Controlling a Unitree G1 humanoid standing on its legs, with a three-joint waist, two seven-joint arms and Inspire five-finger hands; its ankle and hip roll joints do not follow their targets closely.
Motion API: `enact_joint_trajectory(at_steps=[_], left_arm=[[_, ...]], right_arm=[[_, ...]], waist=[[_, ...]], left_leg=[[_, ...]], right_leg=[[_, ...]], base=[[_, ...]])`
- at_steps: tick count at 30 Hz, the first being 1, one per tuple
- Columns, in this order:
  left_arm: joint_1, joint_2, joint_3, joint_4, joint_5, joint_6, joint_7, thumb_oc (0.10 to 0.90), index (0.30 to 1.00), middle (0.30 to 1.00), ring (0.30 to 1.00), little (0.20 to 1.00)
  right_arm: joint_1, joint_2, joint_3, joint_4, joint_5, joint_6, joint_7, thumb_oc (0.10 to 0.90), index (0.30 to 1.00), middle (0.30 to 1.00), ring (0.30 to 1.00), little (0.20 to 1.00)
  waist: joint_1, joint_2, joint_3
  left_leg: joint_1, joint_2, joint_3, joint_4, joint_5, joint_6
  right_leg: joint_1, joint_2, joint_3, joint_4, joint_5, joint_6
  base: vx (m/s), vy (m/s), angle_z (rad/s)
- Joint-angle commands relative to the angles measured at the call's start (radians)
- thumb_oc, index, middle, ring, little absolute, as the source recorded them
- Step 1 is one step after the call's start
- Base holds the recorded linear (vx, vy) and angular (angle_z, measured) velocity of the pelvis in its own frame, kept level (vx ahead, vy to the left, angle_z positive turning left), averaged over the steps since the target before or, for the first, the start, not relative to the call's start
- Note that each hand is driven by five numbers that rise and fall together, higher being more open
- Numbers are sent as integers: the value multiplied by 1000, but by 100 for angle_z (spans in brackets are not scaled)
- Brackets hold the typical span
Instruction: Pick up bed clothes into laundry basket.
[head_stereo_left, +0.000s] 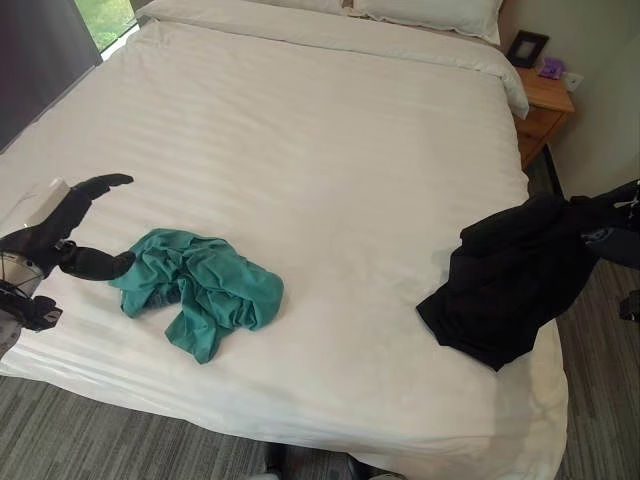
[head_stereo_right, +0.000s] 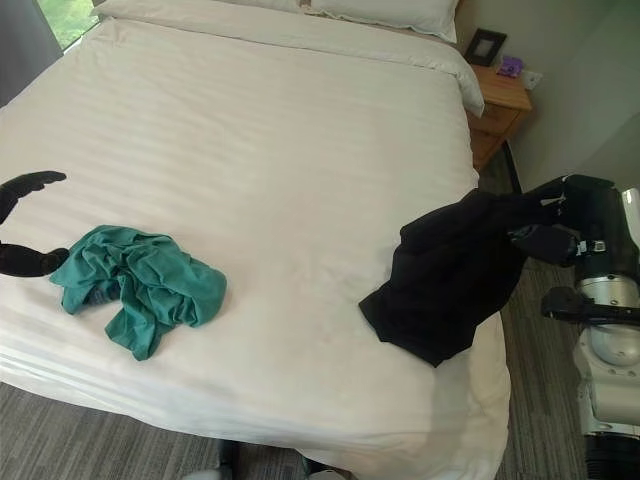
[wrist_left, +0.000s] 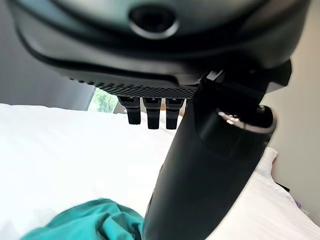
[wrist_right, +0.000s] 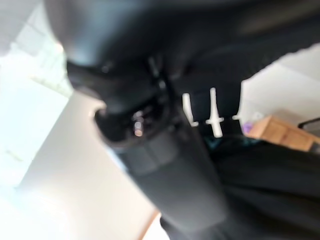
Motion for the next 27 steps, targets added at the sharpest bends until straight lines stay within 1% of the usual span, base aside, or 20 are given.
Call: enact_joint_trajectory(at_steps=[1, 3, 8, 9, 12, 14, 17, 19, 20, 21, 22, 27], left_arm=[[-125, 58, 1, 32, -27, -26, 5, 800, 900, 900, 900, 900], [-138, 49, -51, 29, 3, -12, -35, 800, 900, 900, 900, 900], [-158, 18, -110, 48, 46, 4, -69, 800, 900, 900, 900, 900], [-160, -13, -138, 81, 73, 20, -75, 800, 900, 900, 900, 900], [-196, -66, -219, 183, 159, 49, -94, 800, 900, 900, 900, 900], [-211, -115, -243, 284, 178, 67, -96, 800, 900, 900, 900, 900], [-226, -163, -266, 391, 228, 82, -87, 800, 900, 900, 900, 900], [-237, -176, -278, 425, 251, 85, -81, 800, 900, 900, 900, 900], [-244, -199, -281, 453, 269, 89, -73, 800, 900, 900, 900, 900], [-244, -199, -281, 453, 269, 89, -73, 800, 900, 900, 900, 900], [-240, -216, -274, 456, 277, 92, -59, 800, 900, 900, 900, 900], [-239, -277, -227, 479, 216, 87, -9, 800, 900, 900, 900, 900]], right_arm=[[-117, -74, -59, -77, 53, -74, -31, 400, 300, 300, 300, 300], [-118, -64, -54, -77, 55, -72, -31, 400, 300, 300, 300, 300], [-114, -51, -52, -81, 46, -66, -28, 400, 300, 300, 300, 300], [-119, -40, -42, -81, 42, -62, -29, 400, 300, 300, 300, 300], [-117, -25, -40, -81, 32, -57, -33, 400, 300, 300, 300, 300], [-114, -18, -47, -83, 29, -52, -34, 400, 300, 300, 300, 300], [-107, -2, -49, -84, 17, -51, -37, 400, 300, 300, 300, 300], [-101, 1, -52, -87, 12, -51, -38, 400, 300, 300, 300, 300], [-85, 9, -64, -88, 5, -53, -40, 400, 300, 300, 300, 300], [-85, 9, -64, -88, 5, -53, -40, 400, 300, 300, 300, 300], [-68, 18, -76, -89, -3, -54, -42, 400, 300, 300, 300, 300], [-39, 42, -100, -83, -7, -55, -45, 400, 300, 300, 300, 300]], waist=[[13, 44, -86], [10, 42, -79], [10, 39, -73], [3, 35, -67], [-4, 34, -59], [-5, 32, -55], [-15, 30, -55], [-15, 29, -55], [-18, 28, -56], [-18, 28, -56], [-18, 29, -58], [-23, 35, -64]], left_leg=[[75, -2, 77, 4, -136, -7], [69, -2, 79, 4, -137, -6], [63, -3, 82, 4, -137, -5], [60, -2, 85, 4, -136, -5], [54, 0, 87, 4, -137, -4], [50, 2, 93, 4, -138, -3], [49, 5, 102, 4, -140, -3], [51, 7, 107, 4, -141, -2], [54, 9, 115, 4, -144, -2], [54, 9, 115, 4, -144, -2], [60, 11, 121, 4, -148, -3], [74, 11, 125, 4, -155, -4]], right_leg=[[-75, 9, 32, 41, -7, 84], [-83, 9, 34, 44, -6, 85], [-91, 11, 36, 45, -5, 85], [-94, 11, 37, 45, -4, 85], [-103, 14, 39, 46, -4, 84], [-112, 18, 45, 49, -2, 85], [-115, 22, 52, 51, -1, 86], [-117, 25, 55, 52, 0, 86], [-117, 27, 59, 52, -1, 86], [-117, 27, 59, 52, -1, 86], [-114, 27, 61, 50, -2, 85], [-105, 26, 67, 47, -7, 83]], base=[[0, 0, 0], [-9, -1, -2], [-2, -1, -1], [0, 0, 0], [0, 0, 0], [-2, -2, -2], [12, 0, -5], [27, 0, -12], [34, -1, -20], [49, 5, -19], [38, 11, -9], [34, 10, -11]])
